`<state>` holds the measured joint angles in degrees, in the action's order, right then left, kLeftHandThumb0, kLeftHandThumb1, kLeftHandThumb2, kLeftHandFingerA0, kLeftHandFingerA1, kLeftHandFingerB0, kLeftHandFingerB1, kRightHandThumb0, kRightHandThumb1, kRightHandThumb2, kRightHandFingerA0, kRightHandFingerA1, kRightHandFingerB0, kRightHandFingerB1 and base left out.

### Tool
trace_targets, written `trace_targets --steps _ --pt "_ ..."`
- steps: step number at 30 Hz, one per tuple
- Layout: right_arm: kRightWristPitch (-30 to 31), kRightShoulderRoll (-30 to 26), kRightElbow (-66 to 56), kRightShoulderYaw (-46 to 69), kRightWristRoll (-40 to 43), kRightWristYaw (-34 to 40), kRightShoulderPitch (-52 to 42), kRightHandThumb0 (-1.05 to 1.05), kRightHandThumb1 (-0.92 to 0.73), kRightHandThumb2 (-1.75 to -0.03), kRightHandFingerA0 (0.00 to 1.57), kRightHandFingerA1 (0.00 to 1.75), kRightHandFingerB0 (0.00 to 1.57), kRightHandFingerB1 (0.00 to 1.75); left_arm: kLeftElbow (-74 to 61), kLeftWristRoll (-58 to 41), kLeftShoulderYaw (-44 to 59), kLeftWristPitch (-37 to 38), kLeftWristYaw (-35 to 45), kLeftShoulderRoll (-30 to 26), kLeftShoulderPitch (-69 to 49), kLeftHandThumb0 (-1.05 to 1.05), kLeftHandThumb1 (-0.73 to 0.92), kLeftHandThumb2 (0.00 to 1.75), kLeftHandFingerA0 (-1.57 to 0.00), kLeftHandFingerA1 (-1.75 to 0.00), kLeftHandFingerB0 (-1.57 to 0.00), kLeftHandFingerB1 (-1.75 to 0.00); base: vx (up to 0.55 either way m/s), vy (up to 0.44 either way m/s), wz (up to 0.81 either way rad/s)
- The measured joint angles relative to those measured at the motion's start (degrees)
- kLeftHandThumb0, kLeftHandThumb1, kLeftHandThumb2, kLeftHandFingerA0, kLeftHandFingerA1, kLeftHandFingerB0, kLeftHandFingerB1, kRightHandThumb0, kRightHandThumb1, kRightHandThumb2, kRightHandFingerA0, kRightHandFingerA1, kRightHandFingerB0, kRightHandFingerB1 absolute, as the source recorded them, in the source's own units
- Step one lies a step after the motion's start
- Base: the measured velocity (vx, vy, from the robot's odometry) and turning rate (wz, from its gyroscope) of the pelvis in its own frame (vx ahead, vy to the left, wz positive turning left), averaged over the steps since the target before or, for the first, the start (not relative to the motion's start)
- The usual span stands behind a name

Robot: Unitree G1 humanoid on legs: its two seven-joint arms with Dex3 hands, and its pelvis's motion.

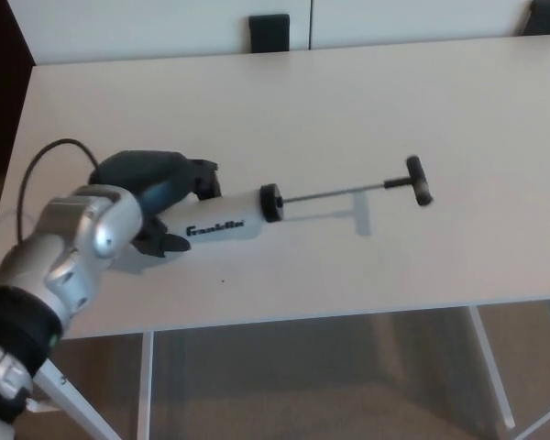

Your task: The robot walks towards a desk on which an air pump is kept in the middle. It lifts it up and holds it with its left hand and uses its right hand to compress it by pushing its handle inwards.

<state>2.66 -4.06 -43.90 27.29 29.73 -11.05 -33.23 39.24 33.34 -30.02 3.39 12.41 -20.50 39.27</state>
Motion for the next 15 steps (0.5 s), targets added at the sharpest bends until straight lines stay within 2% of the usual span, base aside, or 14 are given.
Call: trace_targets --steps 1,2,4,5,7,8,11,15 --pt "0.10 -0.70 -1.23 0.47 0.57 0.71 1.59 -0.56 -0.62 -1.01 0.47 0.57 0.27 0.47 -0.35 -0.73 0.75 0.00 0.92 -0.31 -0.23 -0.10 0.85 0.65 -0.88 -0.97 -0.66 -0.98 0.00 0.000 0.00" --pt "0.10 -0.70 -1.23 0.47 0.57 0.71 1.59 -0.62 -0.83 -0.65 0.33 0.35 0.30 0.31 -0.35 -0.73 0.75 0.00 0.92 -0.31 -0.23 -0.09 0.85 0.65 -0.87 -1.00 -0.66 -1.01 0.00 0.000 0.00" --pt "0.75 -2.21 -2.68 0.90 1.44 2.20 5.96 -0.62 -0.83 -0.65 0.33 0.35 0.30 0.31 -1.56 -2.29 2.46 -0.01 2.99 -1.11 -0.97 -0.09 0.85 0.65 -0.87 -1.00 -0.66 -1.01 0.00 0.000 0.00" --pt "1.30 -3.15 -2.67 0.84 1.67 2.93 8.93 -0.66 -0.85 -0.65 0.24 0.33 0.20 0.28 -2.42 -3.11 3.27 -0.02 4.22 -1.62 -1.32 -0.09 0.84 0.65 -0.87 -1.02 -0.66 -1.03 0.00 0.000 0.00" --pt "1.88 -3.78 -2.40 0.68 1.80 3.52 11.40 -0.66 -0.85 -0.65 0.24 0.33 0.20 0.28 -3.16 -3.69 3.96 -0.02 5.18 -2.00 -1.64 -0.09 0.84 0.65 -0.87 -1.02 -0.66 -1.03 0.00 0.000 0.00" --pt "2.69 -4.74 -1.55 0.29 1.80 4.26 14.72 -0.74 -0.73 -1.04 0.03 0.39 0.10 0.32 -4.11 -4.59 4.64 -0.02 6.47 -2.30 -1.94 -0.09 0.84 0.65 -0.86 -1.06 -0.67 -1.00 0.00 0.000 0.00" --pt "4.04 -6.06 1.18 -1.17 1.54 5.01 19.92 -0.80 -0.77 -1.09 0.00 0.26 0.12 0.25 -5.68 -5.61 5.54 -0.03 8.41 -2.79 -2.49 -0.11 0.85 0.65 -0.86 -1.03 -0.67 -1.01 0.00 0.000 0.00" --pt "5.48 -7.39 6.44 -3.82 0.94 5.16 25.54 -0.79 -0.77 -1.09 0.00 0.23 0.09 0.24 -7.36 -6.55 6.08 -0.05 10.32 -3.32 -3.09 -0.08 0.84 0.65 -0.89 -1.00 -0.69 -1.02 0.00 0.000 0.00"
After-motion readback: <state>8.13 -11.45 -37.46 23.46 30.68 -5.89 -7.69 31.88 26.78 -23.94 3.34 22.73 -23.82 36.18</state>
